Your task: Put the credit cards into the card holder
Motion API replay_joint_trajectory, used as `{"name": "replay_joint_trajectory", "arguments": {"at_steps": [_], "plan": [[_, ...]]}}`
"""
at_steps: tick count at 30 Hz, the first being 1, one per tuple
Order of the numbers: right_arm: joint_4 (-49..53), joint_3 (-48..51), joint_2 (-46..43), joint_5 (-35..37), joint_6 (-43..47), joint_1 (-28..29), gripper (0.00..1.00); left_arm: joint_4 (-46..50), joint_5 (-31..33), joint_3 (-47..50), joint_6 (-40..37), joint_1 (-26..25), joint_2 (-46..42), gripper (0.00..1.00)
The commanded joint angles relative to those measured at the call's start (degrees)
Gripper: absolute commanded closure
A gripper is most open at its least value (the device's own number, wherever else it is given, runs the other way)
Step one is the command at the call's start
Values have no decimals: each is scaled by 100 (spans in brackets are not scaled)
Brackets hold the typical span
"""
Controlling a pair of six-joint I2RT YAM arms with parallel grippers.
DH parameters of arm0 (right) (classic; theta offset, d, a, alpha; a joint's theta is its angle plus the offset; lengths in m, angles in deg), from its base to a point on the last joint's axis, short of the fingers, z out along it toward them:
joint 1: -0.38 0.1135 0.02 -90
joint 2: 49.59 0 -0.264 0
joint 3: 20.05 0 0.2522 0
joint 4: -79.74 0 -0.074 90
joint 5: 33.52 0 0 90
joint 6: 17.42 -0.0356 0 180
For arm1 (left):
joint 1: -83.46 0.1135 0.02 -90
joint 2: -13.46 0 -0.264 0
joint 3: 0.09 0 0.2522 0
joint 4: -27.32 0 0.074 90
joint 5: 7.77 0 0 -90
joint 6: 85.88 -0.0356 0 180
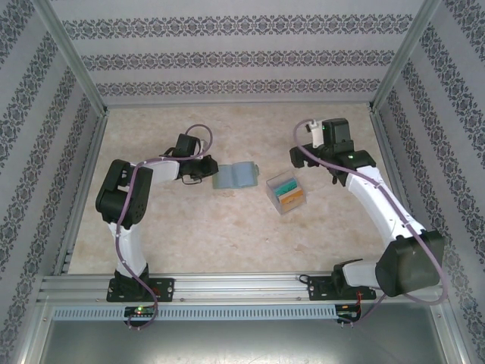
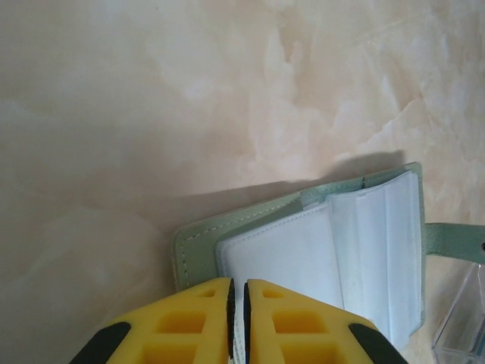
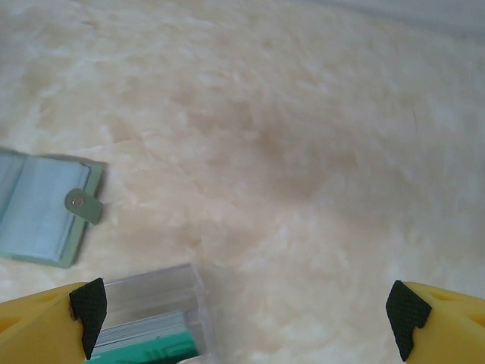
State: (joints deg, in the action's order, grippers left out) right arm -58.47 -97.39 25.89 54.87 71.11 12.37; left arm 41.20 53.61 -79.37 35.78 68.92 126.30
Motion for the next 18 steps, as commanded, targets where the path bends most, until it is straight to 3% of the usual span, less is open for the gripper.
{"name": "replay_joint_trajectory", "arguments": {"at_steps": [1,4,8,10,11,14,18], "plan": [[786,434,-257,-566,-1545,278,2,293,-130,-126,-188,-13,151,84],[1579,376,-259,-188,-1657,722,2,265,-146,-130,-172,-20,160,84],[1992,294,-118,-515,-1420,1566,2,344,-112,-168,-222,-13,130,84],[2248,229,131,180,-950,1926,2,314,-109,-144,-222,-15,113,84],[2273,229,320,948,-693,2117,2,296,-94,-132,-215,-17,108,84],[1664,532,654,2433,319,2681,2,289,-92,-113,-206,-22,107,84],[1031,737,885,2497,696,2936,2,325,-105,-128,-219,-14,124,84]]}}
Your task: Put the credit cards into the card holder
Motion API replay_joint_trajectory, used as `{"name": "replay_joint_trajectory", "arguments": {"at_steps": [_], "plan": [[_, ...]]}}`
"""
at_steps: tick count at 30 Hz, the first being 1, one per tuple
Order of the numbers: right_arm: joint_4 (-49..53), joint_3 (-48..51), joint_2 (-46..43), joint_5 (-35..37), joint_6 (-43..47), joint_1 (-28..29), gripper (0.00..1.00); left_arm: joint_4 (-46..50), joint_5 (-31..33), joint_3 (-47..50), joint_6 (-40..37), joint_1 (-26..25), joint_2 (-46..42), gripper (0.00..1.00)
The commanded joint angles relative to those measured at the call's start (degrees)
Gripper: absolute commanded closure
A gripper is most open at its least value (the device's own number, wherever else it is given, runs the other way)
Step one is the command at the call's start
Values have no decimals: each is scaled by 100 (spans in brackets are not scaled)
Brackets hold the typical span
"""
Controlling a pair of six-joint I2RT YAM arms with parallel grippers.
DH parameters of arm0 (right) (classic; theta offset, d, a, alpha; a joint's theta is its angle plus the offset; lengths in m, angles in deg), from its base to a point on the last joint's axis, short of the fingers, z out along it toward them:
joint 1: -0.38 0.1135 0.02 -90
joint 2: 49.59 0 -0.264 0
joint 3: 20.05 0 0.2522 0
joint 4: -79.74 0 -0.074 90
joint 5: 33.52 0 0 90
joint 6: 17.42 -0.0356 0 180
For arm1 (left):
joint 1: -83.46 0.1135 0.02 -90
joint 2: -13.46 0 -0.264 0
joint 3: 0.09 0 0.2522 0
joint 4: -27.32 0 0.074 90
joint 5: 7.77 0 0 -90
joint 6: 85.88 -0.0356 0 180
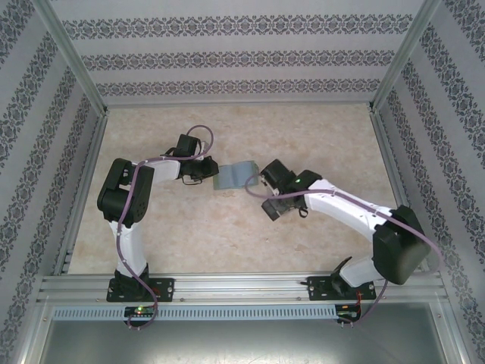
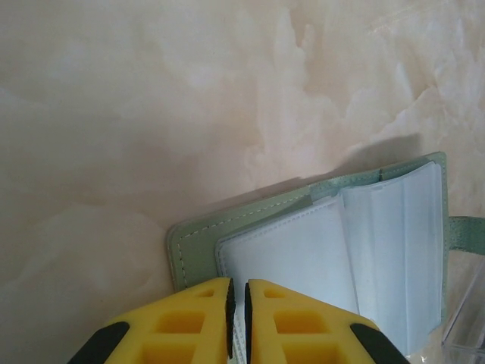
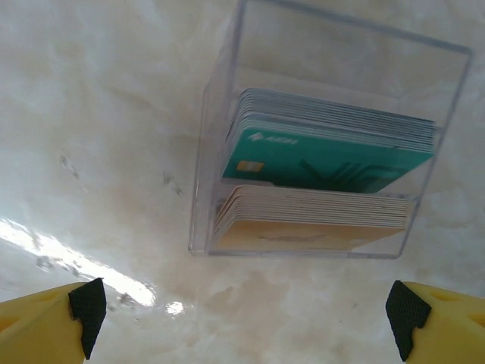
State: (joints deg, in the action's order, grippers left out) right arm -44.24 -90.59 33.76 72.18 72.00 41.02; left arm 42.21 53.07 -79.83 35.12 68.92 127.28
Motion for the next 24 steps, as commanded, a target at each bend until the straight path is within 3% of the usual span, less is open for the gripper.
{"name": "replay_joint_trajectory", "arguments": {"at_steps": [1,7,11,16,24], "plan": [[-419,45,191,849,640,75,2,237,-49,-95,-164,-15,36,84],[-467,58,878,2039,1111,78,2,215,-49,-86,-181,-20,61,84],[-556,109,894,2417,1246,-58,2,258,-63,-84,-193,-13,61,84],[-982,223,713,2496,1503,-536,2,289,-53,-107,-235,-14,72,84],[-1510,-129,586,1922,1388,-1450,2,291,-89,-94,-226,-18,81,84]]}}
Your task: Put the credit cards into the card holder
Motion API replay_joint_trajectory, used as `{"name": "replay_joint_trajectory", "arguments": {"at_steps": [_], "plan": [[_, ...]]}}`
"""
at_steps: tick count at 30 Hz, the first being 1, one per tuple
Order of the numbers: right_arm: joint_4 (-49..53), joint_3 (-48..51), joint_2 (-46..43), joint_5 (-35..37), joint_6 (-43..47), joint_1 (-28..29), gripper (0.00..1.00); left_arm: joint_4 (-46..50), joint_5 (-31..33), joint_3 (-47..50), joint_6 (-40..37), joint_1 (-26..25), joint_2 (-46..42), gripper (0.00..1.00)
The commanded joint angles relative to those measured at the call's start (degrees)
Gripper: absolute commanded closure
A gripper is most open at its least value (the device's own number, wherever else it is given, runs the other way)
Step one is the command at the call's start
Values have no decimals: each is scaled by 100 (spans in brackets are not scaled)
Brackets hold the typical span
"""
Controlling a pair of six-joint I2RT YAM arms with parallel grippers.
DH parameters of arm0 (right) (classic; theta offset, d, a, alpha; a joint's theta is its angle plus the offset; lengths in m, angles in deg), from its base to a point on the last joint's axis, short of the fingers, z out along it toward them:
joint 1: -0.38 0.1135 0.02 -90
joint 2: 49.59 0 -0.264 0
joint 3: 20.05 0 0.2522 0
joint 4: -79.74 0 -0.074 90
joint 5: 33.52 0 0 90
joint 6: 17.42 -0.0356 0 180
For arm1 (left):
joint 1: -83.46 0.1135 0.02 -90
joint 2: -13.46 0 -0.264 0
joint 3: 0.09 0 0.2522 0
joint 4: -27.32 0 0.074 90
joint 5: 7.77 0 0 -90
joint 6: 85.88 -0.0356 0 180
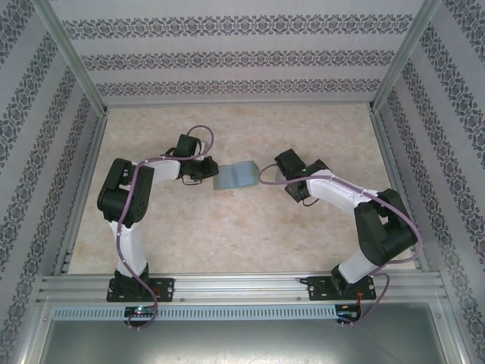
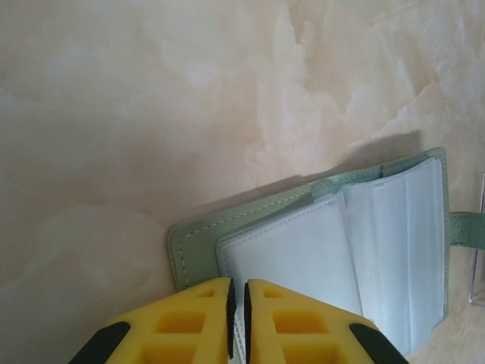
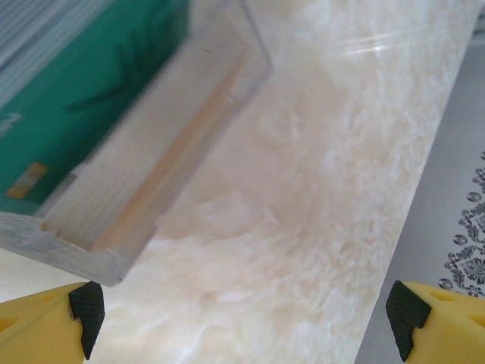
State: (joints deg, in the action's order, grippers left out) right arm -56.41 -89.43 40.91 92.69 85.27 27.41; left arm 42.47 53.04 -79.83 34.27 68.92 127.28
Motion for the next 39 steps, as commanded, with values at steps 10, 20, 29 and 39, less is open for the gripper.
{"name": "replay_joint_trajectory", "arguments": {"at_steps": [10,20,29,39], "plan": [[-8,-525,-735,-2259,-1307,-444,2,206,-100,-30,-112,-13,80,84],[-237,-1146,-337,-3002,-5430,-445,2,142,-188,-71,-56,-18,123,85],[404,-1769,646,-3081,-6482,-509,2,216,-132,-63,-121,-21,46,85],[611,-2333,1384,-3207,-6283,-342,2,199,-169,-72,-97,-19,-16,85]]}}
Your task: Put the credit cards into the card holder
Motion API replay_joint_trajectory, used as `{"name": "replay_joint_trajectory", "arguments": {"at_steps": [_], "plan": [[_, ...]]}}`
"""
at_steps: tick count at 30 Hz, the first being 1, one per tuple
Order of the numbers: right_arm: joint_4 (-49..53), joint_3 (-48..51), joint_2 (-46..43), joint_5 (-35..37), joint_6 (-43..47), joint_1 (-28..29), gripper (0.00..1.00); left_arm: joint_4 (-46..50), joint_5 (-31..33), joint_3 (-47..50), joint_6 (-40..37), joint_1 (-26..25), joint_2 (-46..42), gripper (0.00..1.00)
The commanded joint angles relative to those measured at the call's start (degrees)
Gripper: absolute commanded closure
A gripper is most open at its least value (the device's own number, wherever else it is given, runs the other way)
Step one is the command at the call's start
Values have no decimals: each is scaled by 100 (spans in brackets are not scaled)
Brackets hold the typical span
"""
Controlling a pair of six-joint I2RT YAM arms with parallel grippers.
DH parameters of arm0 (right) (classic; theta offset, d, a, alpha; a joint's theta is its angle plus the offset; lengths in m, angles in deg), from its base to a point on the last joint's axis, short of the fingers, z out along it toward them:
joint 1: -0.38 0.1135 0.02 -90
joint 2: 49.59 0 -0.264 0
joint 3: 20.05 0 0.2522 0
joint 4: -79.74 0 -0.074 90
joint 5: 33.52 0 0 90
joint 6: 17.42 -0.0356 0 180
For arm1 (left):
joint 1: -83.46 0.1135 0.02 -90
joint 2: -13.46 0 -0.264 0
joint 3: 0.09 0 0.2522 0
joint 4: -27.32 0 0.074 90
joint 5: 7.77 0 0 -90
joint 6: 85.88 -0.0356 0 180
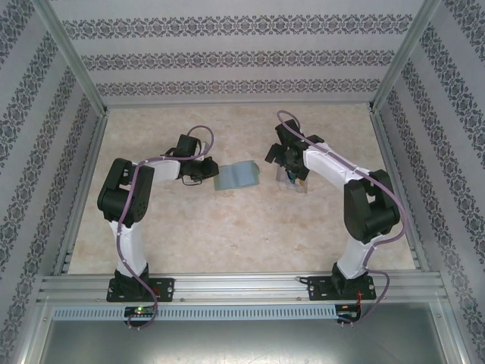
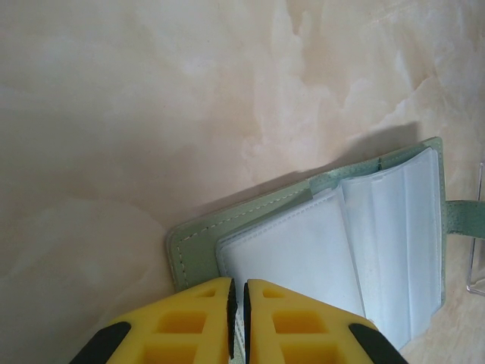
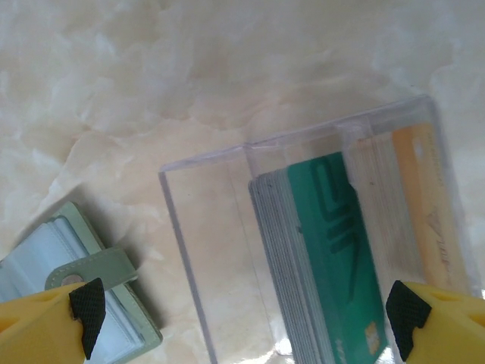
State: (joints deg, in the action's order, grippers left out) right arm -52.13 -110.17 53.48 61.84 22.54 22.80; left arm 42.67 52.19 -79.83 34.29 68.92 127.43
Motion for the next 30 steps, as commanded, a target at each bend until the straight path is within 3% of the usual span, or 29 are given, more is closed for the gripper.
{"name": "replay_joint_trajectory", "arguments": {"at_steps": [1,25,30], "plan": [[208,-303,145,-115,16,151,2,167,-79,-56,-108,-14,-43,85],[674,-459,-10,589,556,315,2,32,-176,111,-46,-20,-39,85],[558,-389,236,268,561,268,2,59,-191,79,-47,-14,-37,85]]}}
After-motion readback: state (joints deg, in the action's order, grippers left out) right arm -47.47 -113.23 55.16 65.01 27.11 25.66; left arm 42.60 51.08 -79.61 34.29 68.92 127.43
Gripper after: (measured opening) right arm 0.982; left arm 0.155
